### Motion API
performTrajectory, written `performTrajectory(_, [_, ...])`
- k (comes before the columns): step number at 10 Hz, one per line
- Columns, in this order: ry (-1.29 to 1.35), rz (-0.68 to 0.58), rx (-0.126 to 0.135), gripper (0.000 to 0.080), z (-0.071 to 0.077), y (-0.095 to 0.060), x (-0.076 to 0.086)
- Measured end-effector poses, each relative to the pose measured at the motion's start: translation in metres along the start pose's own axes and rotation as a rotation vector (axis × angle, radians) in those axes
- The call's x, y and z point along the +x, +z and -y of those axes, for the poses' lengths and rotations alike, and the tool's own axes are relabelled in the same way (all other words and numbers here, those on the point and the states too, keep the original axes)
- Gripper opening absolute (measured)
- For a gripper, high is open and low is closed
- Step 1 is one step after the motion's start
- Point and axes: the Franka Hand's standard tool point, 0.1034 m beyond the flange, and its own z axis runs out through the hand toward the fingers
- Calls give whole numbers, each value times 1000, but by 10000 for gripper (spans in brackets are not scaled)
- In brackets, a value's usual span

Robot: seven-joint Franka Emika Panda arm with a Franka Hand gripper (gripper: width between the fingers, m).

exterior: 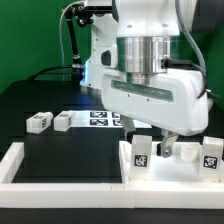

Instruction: Assemble square table

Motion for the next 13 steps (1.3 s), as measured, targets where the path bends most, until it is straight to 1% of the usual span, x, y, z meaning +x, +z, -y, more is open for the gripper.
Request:
performTrajectory(3, [-214, -3, -2, 648, -1, 0, 2])
performTrajectory(4, [-429, -31, -18, 648, 0, 0, 5])
performTrajectory(5, [-600, -53, -35, 648, 3, -1, 4])
performTrajectory(6, [-708, -55, -39, 648, 4, 0, 4])
performTrajectory(7, [-682, -56, -39, 648, 3, 0, 4])
performTrajectory(8, [-673, -56, -39, 621, 3, 0, 4])
performTrajectory(9, [-655, -56, -38, 621, 3, 0, 4])
performTrajectory(10, [-550, -55, -32, 440, 3, 0, 4])
performTrajectory(11, [-491, -58, -36, 300, 0, 0, 7])
performTrajectory(13, [-373, -59, -37, 300, -2, 1, 9])
